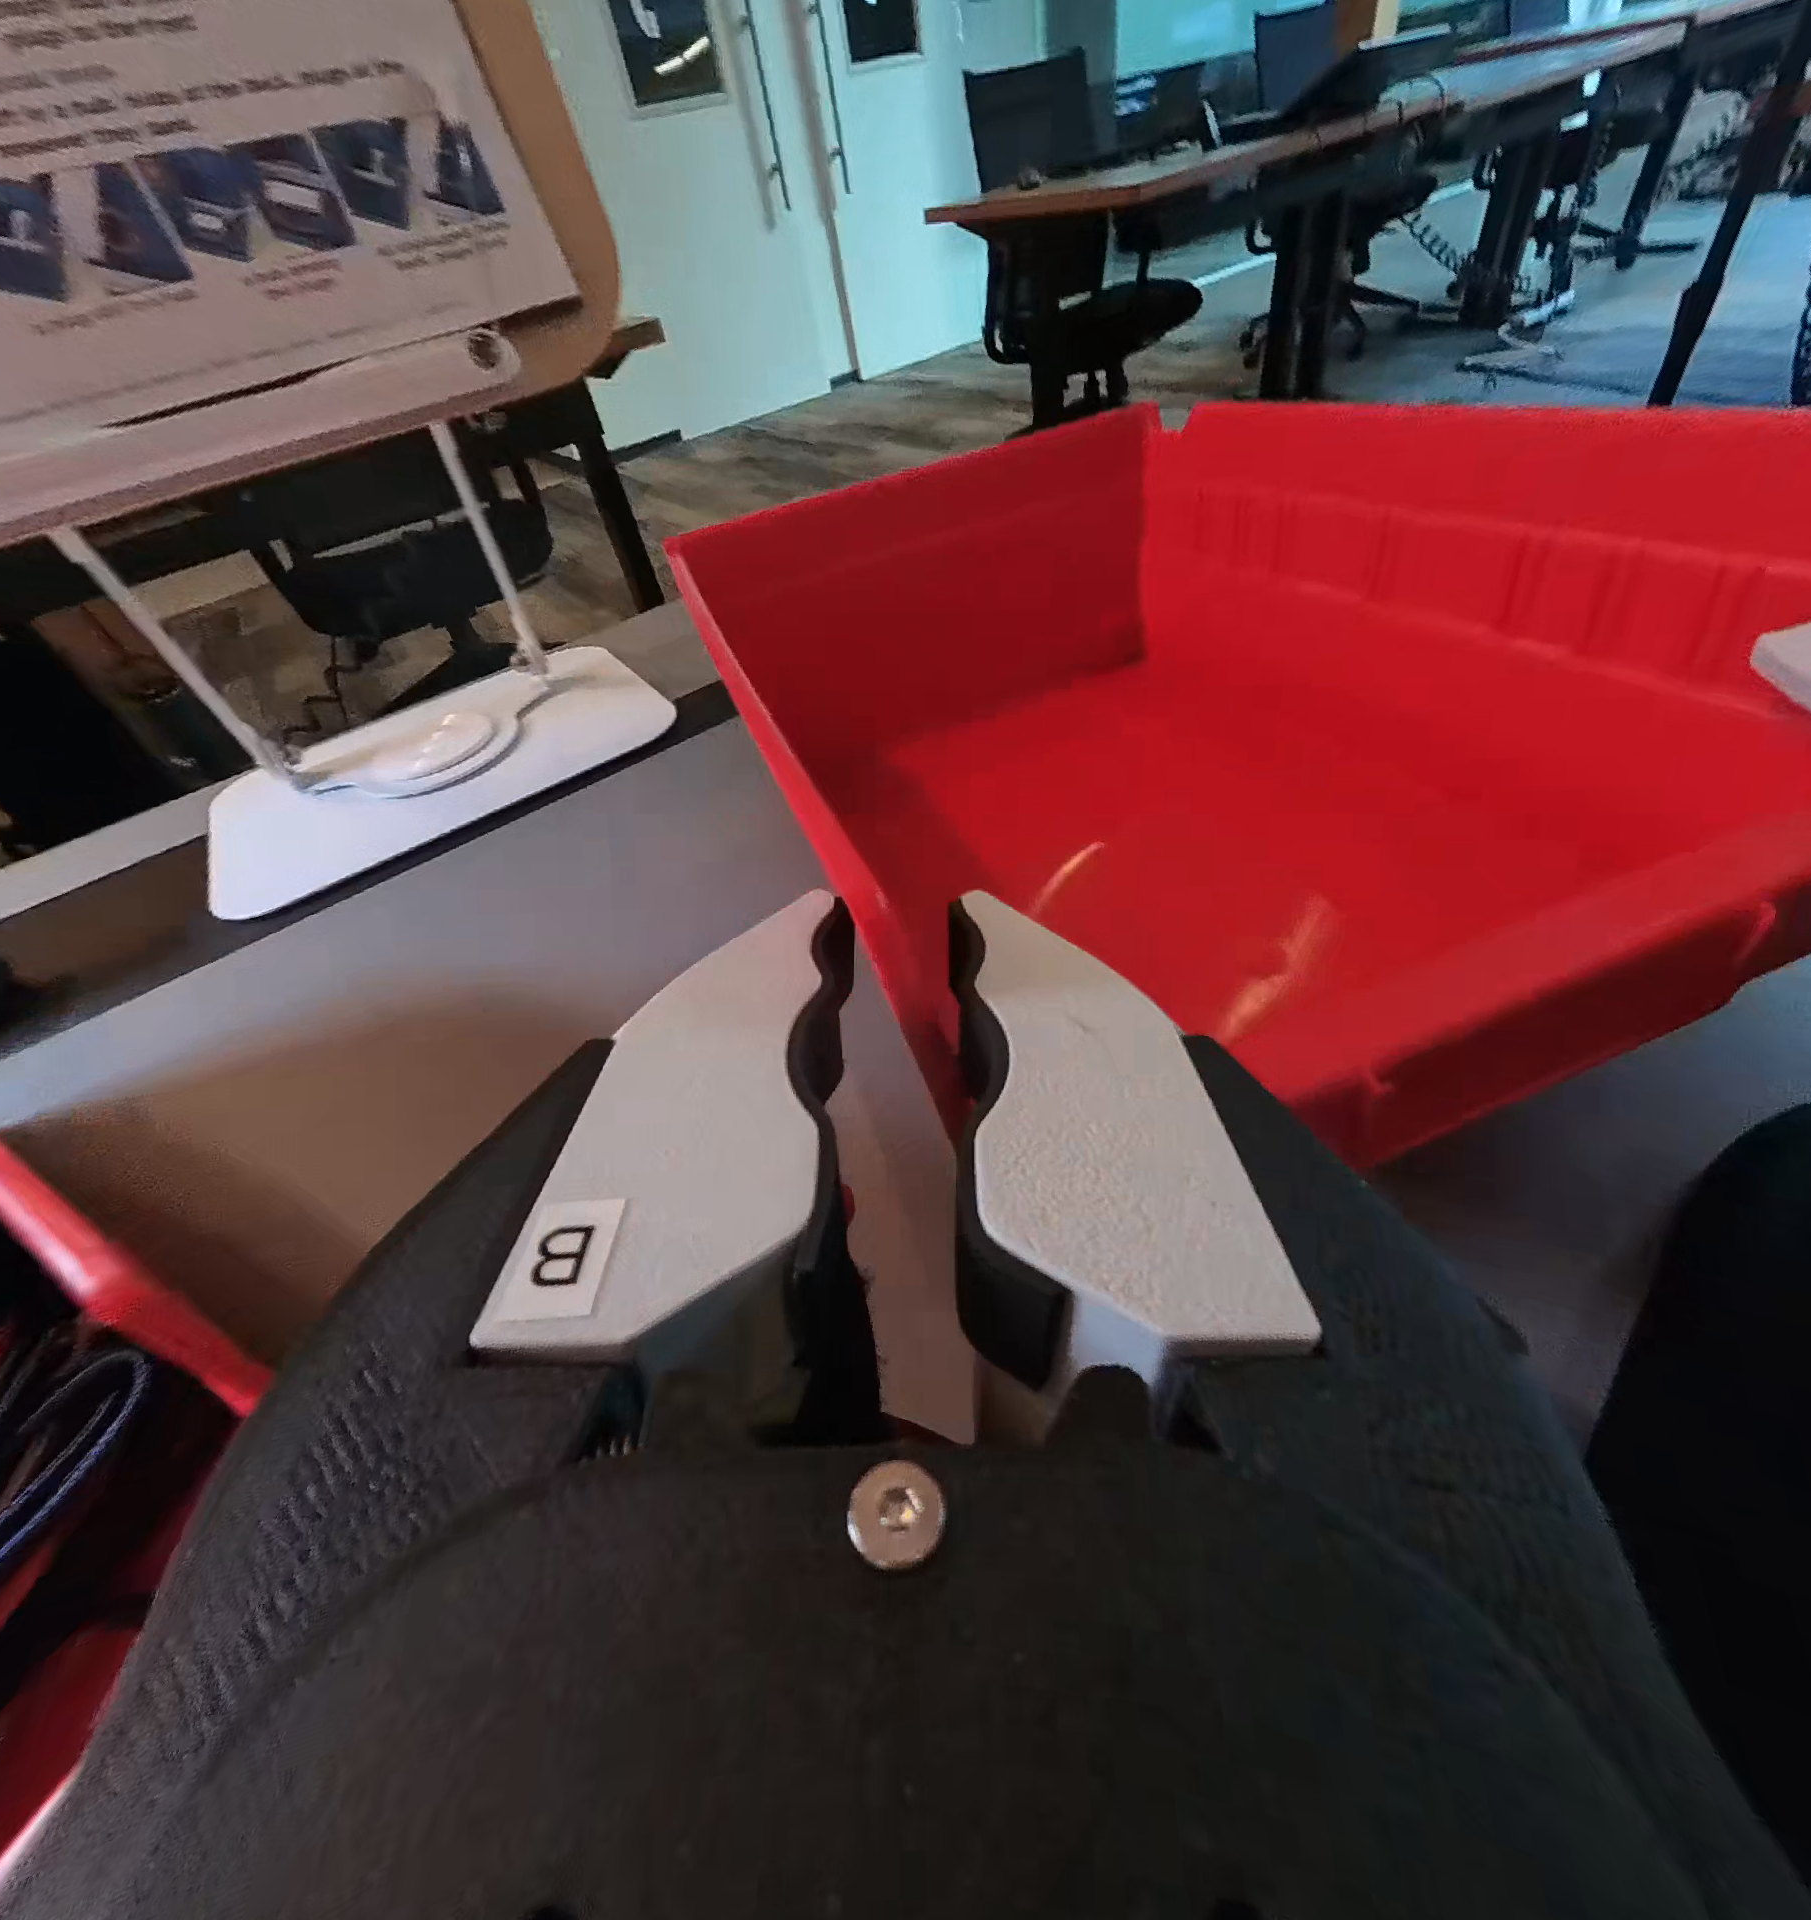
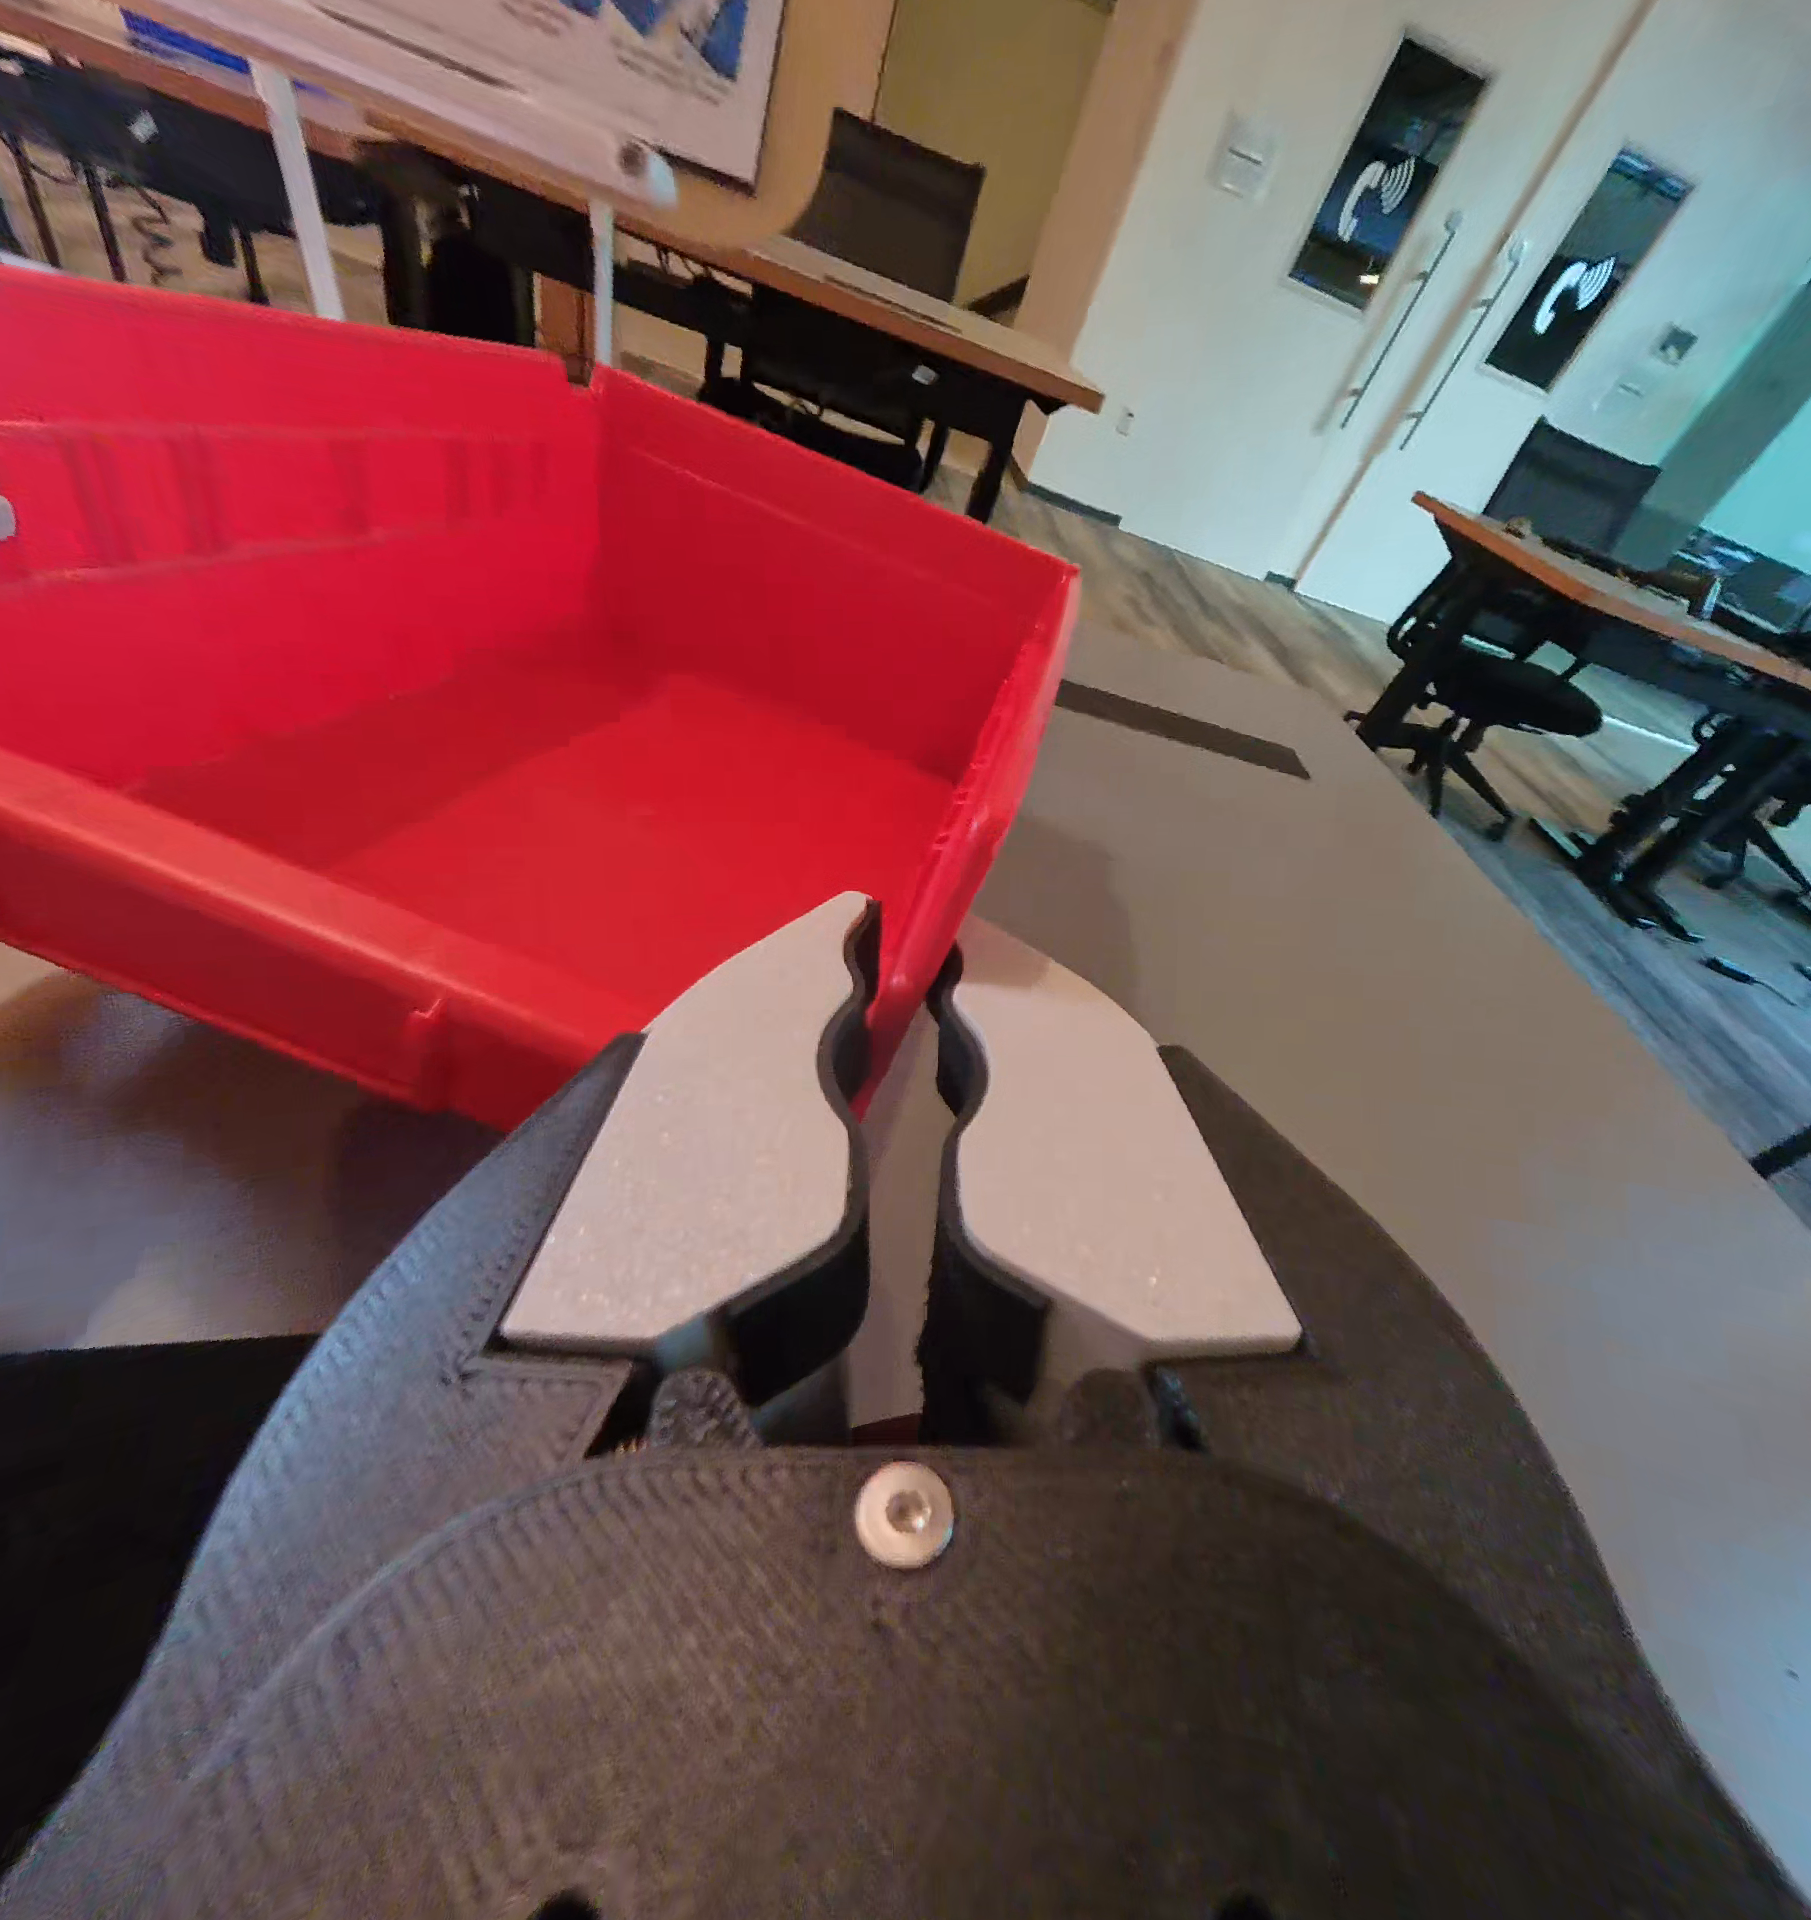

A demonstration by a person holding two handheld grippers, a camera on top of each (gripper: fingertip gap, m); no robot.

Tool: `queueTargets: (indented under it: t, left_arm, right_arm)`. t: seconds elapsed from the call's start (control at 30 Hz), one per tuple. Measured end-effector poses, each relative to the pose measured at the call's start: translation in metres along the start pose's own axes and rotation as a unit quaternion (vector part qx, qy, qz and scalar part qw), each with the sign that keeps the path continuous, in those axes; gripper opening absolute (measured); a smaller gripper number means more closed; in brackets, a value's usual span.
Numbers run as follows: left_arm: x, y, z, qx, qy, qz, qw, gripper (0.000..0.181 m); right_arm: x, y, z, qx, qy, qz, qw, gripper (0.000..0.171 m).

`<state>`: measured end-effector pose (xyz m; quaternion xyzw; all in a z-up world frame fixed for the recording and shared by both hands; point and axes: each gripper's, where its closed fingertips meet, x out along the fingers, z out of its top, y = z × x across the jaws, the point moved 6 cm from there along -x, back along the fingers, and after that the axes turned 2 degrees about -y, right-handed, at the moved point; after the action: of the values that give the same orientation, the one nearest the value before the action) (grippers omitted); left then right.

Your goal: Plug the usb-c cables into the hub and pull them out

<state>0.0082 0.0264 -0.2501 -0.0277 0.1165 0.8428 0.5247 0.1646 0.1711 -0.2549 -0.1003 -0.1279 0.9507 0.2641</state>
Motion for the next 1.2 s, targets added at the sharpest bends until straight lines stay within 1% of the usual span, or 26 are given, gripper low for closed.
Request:
queueTargets:
  t: [0.07, 0.1, 0.13, 0.17, 0.23, 0.27, 0.33, 0.37, 0.4, 0.47, 0.53, 0.57, 0.6, 0.63, 0.67, 0.7, 0.77, 0.8, 0.83, 0.93, 1.03, 1.2]
  left_arm:
    - [0.003, -0.006, -0.006, 0.015, 0.035, -0.032, 0.999, 0.023]
    - [0.002, -0.008, -0.011, 0.015, 0.071, -0.060, 0.996, 0.025]
    - [-0.002, -0.008, -0.013, 0.007, 0.085, -0.083, 0.993, 0.028]
    - [-0.010, -0.005, -0.011, 0.002, 0.081, -0.090, 0.993, 0.032]
    - [-0.032, 0.006, -0.005, 0.020, 0.070, -0.081, 0.994, 0.045]
    - [-0.045, 0.015, -0.004, 0.035, 0.069, -0.070, 0.995, 0.049]
    - [-0.070, 0.034, -0.008, 0.073, 0.085, -0.048, 0.993, 0.055]
    - [-0.081, 0.043, -0.013, 0.092, 0.099, -0.042, 0.990, 0.057]
    - [-0.091, 0.053, -0.019, 0.103, 0.116, -0.036, 0.987, 0.057]
    - [-0.104, 0.070, -0.034, 0.118, 0.157, -0.024, 0.980, 0.057]
    - [-0.109, 0.082, -0.050, 0.134, 0.193, -0.023, 0.972, 0.057]
    - [-0.109, 0.086, -0.058, 0.143, 0.207, -0.030, 0.967, 0.057]
    - [-0.108, 0.090, -0.065, 0.150, 0.219, -0.035, 0.963, 0.058]
    - [-0.107, 0.094, -0.065, 0.157, 0.201, -0.034, 0.966, 0.052]
    - [-0.105, 0.099, -0.068, 0.155, 0.208, -0.032, 0.965, 0.051]
    - [-0.105, 0.106, -0.074, 0.153, 0.241, -0.026, 0.958, 0.052]
    - [-0.107, 0.117, -0.083, 0.187, 0.292, -0.014, 0.938, 0.045]
    - [-0.110, 0.123, -0.086, 0.214, 0.311, -0.007, 0.926, 0.038]
    - [-0.114, 0.126, -0.087, 0.221, 0.318, -0.014, 0.922, 0.038]
    - [-0.130, 0.138, -0.091, 0.192, 0.324, -0.022, 0.926, 0.039]
    - [-0.153, 0.152, -0.098, 0.187, 0.322, -0.022, 0.928, 0.041]
    - [-0.196, 0.175, -0.108, 0.184, 0.336, -0.027, 0.923, 0.042]
  right_arm:
    - [0.004, -0.005, -0.012, 0.005, 0.032, 0.014, 0.999, 0.008]
    - [0.006, -0.007, -0.020, 0.010, 0.054, 0.034, 0.998, 0.008]
    - [0.007, -0.009, -0.026, 0.015, 0.068, 0.056, 0.996, 0.010]
    - [0.005, -0.012, -0.029, 0.022, 0.066, 0.071, 0.995, 0.023]
    - [-0.003, -0.024, -0.023, 0.032, 0.022, 0.078, 0.996, 0.043]
    - [-0.008, -0.029, -0.018, 0.029, -0.015, 0.079, 0.996, 0.052]
    - [-0.019, -0.030, -0.005, -0.007, -0.100, 0.108, 0.989, 0.075]
    - [-0.024, -0.026, 0.000, -0.034, -0.121, 0.128, 0.984, 0.077]
    - [-0.028, -0.018, 0.004, -0.065, -0.115, 0.154, 0.979, 0.076]
    - [-0.031, 0.007, 0.006, -0.117, -0.057, 0.221, 0.967, 0.075]
    - [-0.030, 0.039, 0.009, -0.166, -0.008, 0.284, 0.944, 0.073]
    - [-0.028, 0.054, 0.009, -0.198, 0.006, 0.299, 0.933, 0.070]
    - [-0.023, 0.067, 0.009, -0.235, 0.017, 0.302, 0.924, 0.067]
    - [-0.018, 0.077, 0.008, -0.272, 0.027, 0.301, 0.914, 0.065]
    - [-0.011, 0.086, 0.007, -0.302, 0.035, 0.298, 0.905, 0.062]
    - [-0.004, 0.093, 0.006, -0.325, 0.046, 0.295, 0.898, 0.060]
    - [0.008, 0.101, 0.001, -0.359, 0.076, 0.286, 0.885, 0.050]
    - [0.013, 0.100, -0.002, -0.379, 0.088, 0.271, 0.881, 0.039]
    - [0.016, 0.099, -0.005, -0.392, 0.094, 0.268, 0.875, 0.036]
    - [0.020, 0.083, -0.009, -0.371, 0.111, 0.251, 0.887, 0.038]
    - [0.022, 0.053, -0.019, -0.367, 0.131, 0.221, 0.894, 0.040]
    - [0.014, -0.001, -0.037, -0.362, 0.161, 0.204, 0.895, 0.041]
